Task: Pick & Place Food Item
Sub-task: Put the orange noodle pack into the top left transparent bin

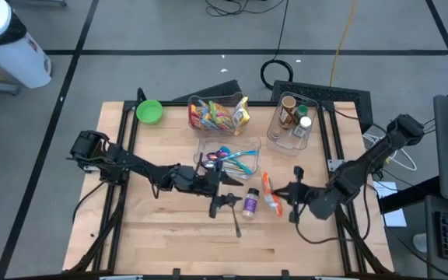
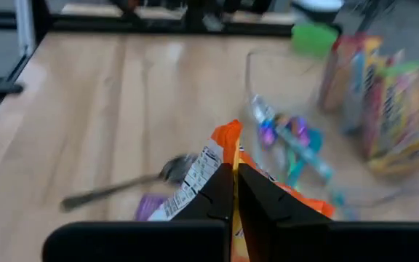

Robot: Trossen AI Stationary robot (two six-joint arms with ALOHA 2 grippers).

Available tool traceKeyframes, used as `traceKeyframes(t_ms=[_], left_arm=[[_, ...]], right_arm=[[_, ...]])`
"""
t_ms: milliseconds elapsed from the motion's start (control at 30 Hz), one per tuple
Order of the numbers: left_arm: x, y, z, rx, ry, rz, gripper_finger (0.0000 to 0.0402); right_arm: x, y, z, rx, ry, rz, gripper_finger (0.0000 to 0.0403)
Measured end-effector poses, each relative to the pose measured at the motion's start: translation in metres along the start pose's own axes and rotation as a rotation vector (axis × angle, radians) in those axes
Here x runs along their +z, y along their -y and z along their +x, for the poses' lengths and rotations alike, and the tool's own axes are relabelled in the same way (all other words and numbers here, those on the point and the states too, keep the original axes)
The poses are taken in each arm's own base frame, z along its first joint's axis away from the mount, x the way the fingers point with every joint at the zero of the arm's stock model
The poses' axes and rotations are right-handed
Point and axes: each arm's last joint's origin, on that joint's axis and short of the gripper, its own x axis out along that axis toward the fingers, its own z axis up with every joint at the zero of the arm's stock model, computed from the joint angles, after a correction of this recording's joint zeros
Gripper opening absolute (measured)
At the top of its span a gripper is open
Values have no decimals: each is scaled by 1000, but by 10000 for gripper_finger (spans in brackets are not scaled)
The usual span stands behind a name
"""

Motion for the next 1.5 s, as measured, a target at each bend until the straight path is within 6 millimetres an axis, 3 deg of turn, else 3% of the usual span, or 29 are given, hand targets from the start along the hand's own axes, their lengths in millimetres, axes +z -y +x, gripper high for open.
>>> traceKeyframes(t_ms=[300, 567, 700, 833, 967, 1100, 1500], left_arm=[[18, 0, 16, 139, -107, 22, 227], [60, 8, 27, 435, -346, 12, 227], [77, 15, 24, 581, -349, -49, 228], [86, 20, 24, 605, -322, -143, 227], [88, 21, 24, 607, -309, -170, 227], [89, 17, 25, 629, -299, -140, 227], [72, 1, 44, 696, -284, -47, 227]], right_arm=[[30, 23, 14, -101, 154, -93, 0], [49, 36, 22, -143, 258, -185, 0], [45, 50, 29, -189, 389, -168, 0], [31, 70, 32, -217, 593, -83, 0], [15, 91, 32, -171, 743, 28, 0], [7, 101, 35, -139, 776, 82, 0], [10, 111, 39, -177, 854, 111, 0]])
